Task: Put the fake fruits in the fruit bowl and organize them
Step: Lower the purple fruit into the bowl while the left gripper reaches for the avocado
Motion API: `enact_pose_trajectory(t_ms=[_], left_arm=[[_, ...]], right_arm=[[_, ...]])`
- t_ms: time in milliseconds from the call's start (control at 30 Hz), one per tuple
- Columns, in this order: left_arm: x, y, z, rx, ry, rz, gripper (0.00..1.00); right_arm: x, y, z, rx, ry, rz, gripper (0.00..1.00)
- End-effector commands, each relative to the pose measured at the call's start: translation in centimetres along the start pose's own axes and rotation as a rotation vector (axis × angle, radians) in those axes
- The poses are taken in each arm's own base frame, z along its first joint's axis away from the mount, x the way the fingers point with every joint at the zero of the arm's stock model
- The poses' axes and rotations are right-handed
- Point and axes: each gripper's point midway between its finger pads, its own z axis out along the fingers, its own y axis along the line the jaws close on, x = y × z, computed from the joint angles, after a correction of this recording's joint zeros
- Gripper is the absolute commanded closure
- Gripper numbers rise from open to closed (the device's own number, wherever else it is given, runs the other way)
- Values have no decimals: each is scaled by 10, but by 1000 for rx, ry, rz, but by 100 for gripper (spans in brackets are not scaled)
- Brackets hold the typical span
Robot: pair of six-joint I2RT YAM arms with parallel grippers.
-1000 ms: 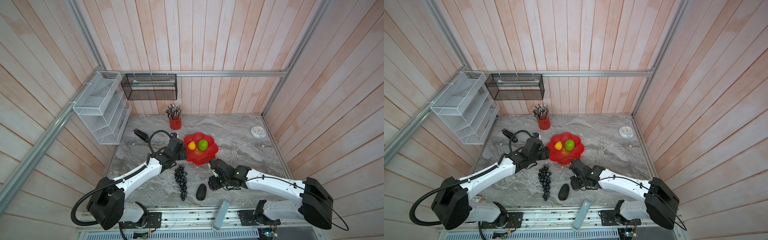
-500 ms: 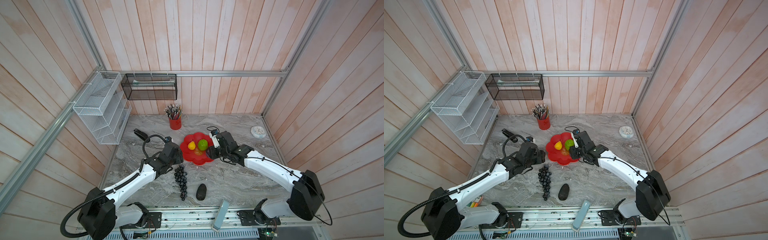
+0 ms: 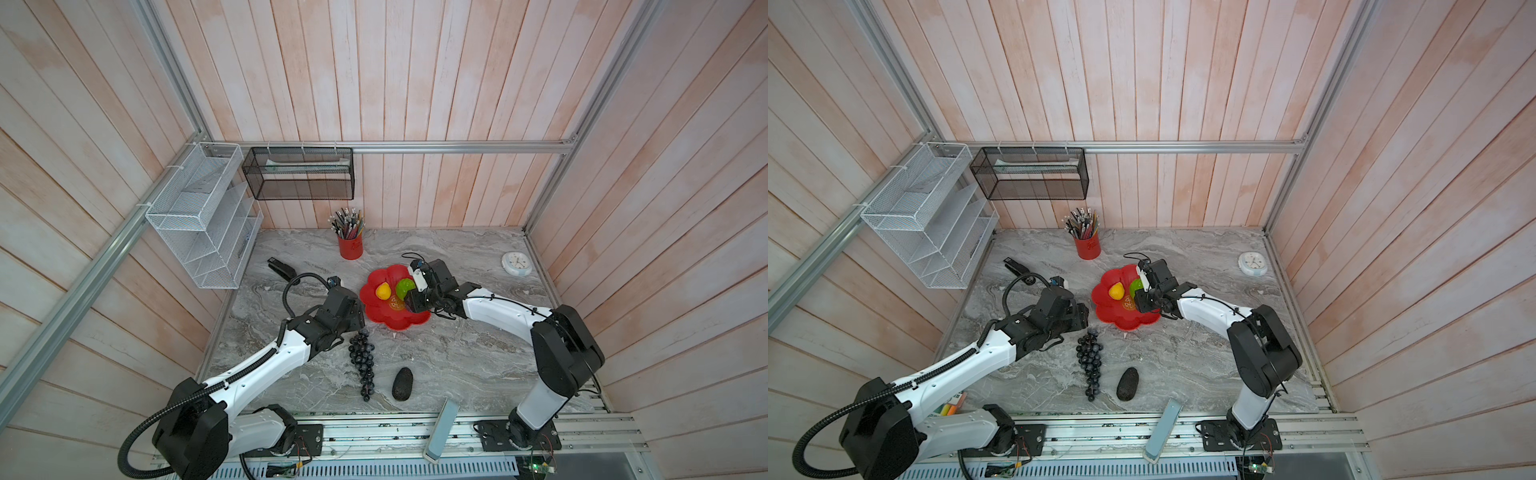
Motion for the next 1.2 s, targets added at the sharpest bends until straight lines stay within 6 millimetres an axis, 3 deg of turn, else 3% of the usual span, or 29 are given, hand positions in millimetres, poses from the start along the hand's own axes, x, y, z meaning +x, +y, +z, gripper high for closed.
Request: enact_pose_trajectory(t_ms=[0,533,800,1167], left_arm=[[2,6,-3,-15,5,-15,27],[8,0,-11,14,54,-19,27],[10,-4,-22,30,84,-2,27],[16,-8,-27,48,115,-13,26]], right_arm=[[-11,-1,8,-11,-34,-18,62],[5,-10,32,4,-7,-20,55],[9,-11,34,6,0,-22,53],[15,-20,37,50,3,-50,36]])
